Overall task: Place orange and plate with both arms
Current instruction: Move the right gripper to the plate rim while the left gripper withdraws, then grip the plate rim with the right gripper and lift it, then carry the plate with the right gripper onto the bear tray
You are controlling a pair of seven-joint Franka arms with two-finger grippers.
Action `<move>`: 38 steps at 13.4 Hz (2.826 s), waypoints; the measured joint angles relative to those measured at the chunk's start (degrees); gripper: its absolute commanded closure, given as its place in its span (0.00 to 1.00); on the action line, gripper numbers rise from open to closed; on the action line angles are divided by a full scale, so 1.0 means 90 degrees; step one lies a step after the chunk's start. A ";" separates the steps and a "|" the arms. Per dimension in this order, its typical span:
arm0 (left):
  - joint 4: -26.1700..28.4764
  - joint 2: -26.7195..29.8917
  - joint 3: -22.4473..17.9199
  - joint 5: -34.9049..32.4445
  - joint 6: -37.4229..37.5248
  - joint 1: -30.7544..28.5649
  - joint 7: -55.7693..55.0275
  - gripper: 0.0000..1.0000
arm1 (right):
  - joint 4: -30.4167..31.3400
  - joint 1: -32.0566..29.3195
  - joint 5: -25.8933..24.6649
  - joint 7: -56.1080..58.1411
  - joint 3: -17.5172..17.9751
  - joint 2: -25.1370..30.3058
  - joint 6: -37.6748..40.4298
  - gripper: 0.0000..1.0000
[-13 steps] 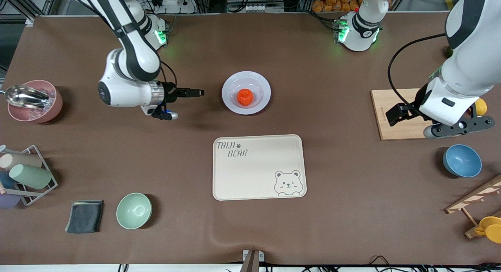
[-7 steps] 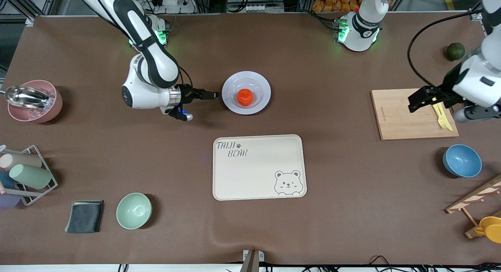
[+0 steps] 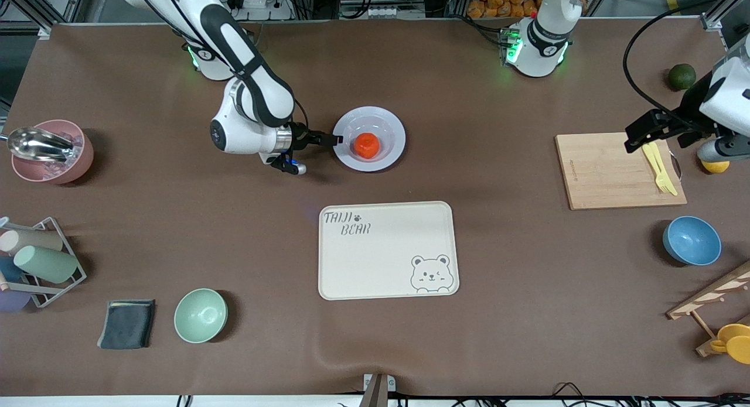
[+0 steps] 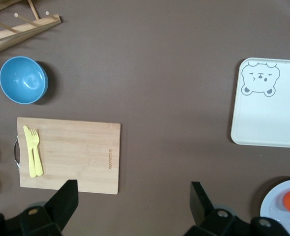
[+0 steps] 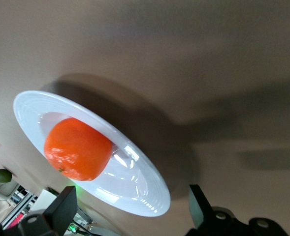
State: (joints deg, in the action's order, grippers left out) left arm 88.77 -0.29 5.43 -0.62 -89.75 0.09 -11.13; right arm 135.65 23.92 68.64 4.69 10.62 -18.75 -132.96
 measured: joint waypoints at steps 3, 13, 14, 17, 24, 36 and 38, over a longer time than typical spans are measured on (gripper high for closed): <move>0.0114 0.0036 -0.0039 0.0000 -0.0049 -0.0013 0.0018 0.00 | 0.0137 -0.0001 0.0691 0.0842 -0.0001 -0.0140 -0.0023 0.00; 0.0339 -0.0023 -0.0088 -0.0002 -0.0102 -0.0179 0.0032 0.00 | 0.0294 0.0017 0.2612 0.2333 0.0316 -0.0437 -0.0181 0.92; 0.0348 -0.0024 -0.0089 -0.0002 -0.0102 -0.0199 0.0033 0.00 | 0.0298 0.0029 0.2785 0.2408 0.0344 -0.0447 -0.0208 1.00; 0.0376 -0.0027 -0.0090 -0.0002 -0.0102 -0.0211 0.0035 0.00 | 0.0306 0.0034 0.3087 0.2489 0.0350 -0.0470 -0.0228 1.00; 0.0500 -0.0032 -0.0091 -0.0002 -0.0114 -0.0283 0.0035 0.00 | 0.0100 0.0025 0.3195 0.2679 0.0340 -0.0382 -0.0144 1.00; 0.0695 -0.0043 -0.0075 -0.0002 -0.0226 -0.0335 0.0037 0.00 | -0.0752 -0.0134 0.3213 0.3072 0.0334 0.0215 -0.0218 1.00; 0.0712 -0.0044 -0.0075 -0.0002 -0.0247 -0.0335 0.0037 0.00 | -0.1075 -0.0204 0.3227 0.3072 0.0328 0.0213 -0.0233 1.00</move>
State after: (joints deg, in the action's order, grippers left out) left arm 95.17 -0.68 4.76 -0.64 -91.98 -2.92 -10.80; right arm 125.97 22.08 97.68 32.34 13.58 -16.83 -135.06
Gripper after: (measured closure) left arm 0.000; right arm 0.912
